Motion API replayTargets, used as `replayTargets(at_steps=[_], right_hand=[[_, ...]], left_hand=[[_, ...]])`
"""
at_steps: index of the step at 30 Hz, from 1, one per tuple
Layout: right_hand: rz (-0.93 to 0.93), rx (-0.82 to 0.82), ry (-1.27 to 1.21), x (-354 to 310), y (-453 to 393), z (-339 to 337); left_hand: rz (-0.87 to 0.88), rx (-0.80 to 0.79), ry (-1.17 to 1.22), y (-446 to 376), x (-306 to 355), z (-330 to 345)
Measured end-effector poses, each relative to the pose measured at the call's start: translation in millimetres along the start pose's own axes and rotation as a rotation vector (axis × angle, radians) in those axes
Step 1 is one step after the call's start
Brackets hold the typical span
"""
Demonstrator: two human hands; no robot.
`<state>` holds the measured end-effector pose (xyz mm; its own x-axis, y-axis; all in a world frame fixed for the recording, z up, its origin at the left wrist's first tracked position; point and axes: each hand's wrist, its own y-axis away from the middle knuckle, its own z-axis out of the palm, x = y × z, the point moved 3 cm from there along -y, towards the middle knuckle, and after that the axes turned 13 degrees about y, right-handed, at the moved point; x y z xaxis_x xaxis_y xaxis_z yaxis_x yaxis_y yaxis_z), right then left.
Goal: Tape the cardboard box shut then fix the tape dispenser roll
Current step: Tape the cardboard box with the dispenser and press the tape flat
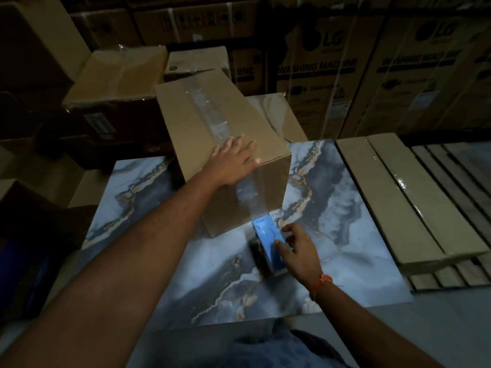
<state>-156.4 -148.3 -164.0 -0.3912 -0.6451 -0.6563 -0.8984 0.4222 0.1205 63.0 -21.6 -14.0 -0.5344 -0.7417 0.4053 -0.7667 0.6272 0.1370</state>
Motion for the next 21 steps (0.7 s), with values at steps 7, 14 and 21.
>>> replayTargets(at_steps=[7, 14, 21], right_hand=[[0.053, -0.194, -0.045, 9.5, -6.2, 7.3], [-0.035, -0.285, -0.392, 12.5, -8.4, 12.4], [0.044, -0.461, -0.663, 11.8, -15.9, 15.2]], left_hand=[[-0.071, 0.051, 0.005, -36.9, -15.6, -7.2], [-0.116, 0.100, -0.009, -59.2, -22.0, -7.1], [-0.115, 0.111, 0.001, -64.4, -27.0, -4.9]])
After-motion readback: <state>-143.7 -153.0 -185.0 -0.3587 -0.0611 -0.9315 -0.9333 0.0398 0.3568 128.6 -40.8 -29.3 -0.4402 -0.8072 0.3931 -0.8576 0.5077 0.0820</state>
